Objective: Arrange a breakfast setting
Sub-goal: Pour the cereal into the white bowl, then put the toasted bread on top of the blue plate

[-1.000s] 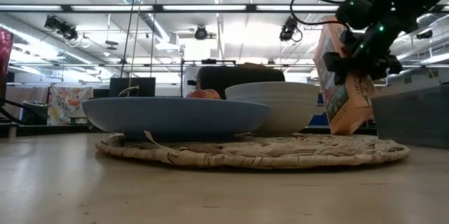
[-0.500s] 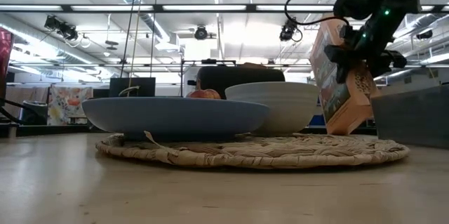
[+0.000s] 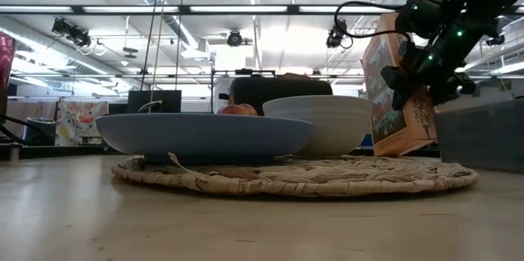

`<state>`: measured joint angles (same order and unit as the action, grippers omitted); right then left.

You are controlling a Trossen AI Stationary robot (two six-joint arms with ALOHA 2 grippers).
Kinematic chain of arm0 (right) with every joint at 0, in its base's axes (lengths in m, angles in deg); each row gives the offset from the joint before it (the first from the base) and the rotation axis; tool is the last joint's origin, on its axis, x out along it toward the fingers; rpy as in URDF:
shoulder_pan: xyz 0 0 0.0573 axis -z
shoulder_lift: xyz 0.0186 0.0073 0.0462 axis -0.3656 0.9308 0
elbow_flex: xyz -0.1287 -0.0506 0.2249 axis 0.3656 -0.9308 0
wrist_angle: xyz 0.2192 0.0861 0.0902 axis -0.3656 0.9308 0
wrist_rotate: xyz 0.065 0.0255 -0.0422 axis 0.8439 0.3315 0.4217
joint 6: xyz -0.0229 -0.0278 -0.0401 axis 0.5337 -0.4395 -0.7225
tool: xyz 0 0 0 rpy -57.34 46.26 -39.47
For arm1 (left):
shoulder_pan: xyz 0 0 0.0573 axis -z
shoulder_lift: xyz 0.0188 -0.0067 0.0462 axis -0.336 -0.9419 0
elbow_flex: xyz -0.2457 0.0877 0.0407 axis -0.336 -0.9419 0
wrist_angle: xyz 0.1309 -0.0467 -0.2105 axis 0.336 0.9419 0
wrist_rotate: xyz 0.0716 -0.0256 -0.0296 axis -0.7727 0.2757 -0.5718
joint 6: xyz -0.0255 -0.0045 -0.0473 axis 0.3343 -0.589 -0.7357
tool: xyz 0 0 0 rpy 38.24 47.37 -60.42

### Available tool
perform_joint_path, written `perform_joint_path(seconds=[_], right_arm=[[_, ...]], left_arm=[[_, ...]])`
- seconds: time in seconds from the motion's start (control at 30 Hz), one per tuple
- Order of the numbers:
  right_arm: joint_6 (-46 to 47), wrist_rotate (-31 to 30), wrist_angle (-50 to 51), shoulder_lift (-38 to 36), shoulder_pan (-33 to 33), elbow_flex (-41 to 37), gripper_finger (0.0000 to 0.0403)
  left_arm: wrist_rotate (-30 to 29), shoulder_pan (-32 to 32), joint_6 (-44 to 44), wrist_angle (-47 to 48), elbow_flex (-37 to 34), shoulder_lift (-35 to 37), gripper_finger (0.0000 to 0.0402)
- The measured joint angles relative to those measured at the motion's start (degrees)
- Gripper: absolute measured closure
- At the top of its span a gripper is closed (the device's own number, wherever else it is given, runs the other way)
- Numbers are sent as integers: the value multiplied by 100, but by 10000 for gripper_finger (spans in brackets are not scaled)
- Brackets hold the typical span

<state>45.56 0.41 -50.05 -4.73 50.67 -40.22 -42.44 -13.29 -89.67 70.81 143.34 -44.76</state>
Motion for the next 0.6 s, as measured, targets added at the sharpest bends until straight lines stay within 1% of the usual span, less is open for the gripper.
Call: perform_joint_path(seconds=[0.27, 0.4, 0.6], right_arm=[[128, 411, 240, -319, -208, -14, 53], [205, 622, 491, -505, -261, -17, 51], [415, 1093, 1032, -809, -399, -22, 52]], left_arm=[[0, 0, -128, 0, 1, 0, 88], [-2, 0, -138, -2, 2, 0, 88], [-1, 0, -138, -12, 9, -50, 88]])
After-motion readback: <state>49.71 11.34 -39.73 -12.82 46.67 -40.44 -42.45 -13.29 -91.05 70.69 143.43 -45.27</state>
